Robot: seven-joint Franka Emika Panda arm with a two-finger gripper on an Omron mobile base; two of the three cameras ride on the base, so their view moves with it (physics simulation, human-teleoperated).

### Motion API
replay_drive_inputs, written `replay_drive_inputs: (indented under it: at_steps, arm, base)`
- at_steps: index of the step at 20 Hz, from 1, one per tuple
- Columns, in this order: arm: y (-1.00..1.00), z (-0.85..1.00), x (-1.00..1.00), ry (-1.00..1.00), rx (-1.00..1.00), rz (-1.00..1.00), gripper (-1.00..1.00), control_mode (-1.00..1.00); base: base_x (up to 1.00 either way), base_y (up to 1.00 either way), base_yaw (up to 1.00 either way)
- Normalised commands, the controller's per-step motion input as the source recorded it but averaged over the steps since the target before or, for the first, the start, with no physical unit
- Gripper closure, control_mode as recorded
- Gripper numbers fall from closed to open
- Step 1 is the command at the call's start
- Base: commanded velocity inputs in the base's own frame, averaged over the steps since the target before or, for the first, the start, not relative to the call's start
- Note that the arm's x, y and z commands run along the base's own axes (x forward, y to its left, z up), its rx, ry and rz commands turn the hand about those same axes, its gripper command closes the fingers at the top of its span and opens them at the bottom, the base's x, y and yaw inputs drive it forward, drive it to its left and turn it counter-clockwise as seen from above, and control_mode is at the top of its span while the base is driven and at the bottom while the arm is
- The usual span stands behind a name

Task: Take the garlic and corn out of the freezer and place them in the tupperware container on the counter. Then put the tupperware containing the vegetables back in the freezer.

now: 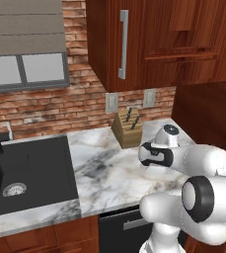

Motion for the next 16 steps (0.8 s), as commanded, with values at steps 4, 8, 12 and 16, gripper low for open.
replay_drive_inputs:
  at_steps: [4, 8, 12, 16]
  arm:
    - [0.00, 0.82, -0.22, -0.02, 0.00, 0.08, 1.00, -1.00]
    - [0.01, 0.66, -0.26, 0.10, -0.02, 0.14, 1.00, -1.00]
    - [0.05, 0.45, -0.42, 0.04, -0.13, 0.12, 1.00, -1.00]
    - [0.02, 0.75, -0.30, 0.00, -0.17, 0.16, 1.00, -1.00]
  base:
    - [0.00, 0.00, 0.00]
    - [0.00, 0.00, 0.00]
    - [0.00, 0.00, 0.00]
    - [0.00, 0.00, 0.00]
